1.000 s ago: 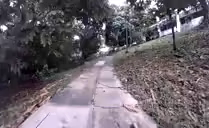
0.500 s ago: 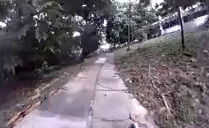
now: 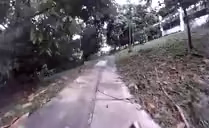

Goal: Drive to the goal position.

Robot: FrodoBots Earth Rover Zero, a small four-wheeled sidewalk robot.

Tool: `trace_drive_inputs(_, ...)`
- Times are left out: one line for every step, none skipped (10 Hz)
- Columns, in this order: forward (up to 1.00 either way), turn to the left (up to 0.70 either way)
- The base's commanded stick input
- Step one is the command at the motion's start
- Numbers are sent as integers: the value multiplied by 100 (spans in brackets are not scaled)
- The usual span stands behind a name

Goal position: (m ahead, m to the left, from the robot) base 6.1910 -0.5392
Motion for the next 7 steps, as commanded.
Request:
trace_drive_inputs(70, 1)
trace_drive_inputs(70, 1)
trace_drive_inputs(70, 1)
trace_drive_inputs(70, 1)
trace_drive_inputs(70, 1)
trace_drive_inputs(70, 1)
trace_drive_inputs(70, 1)
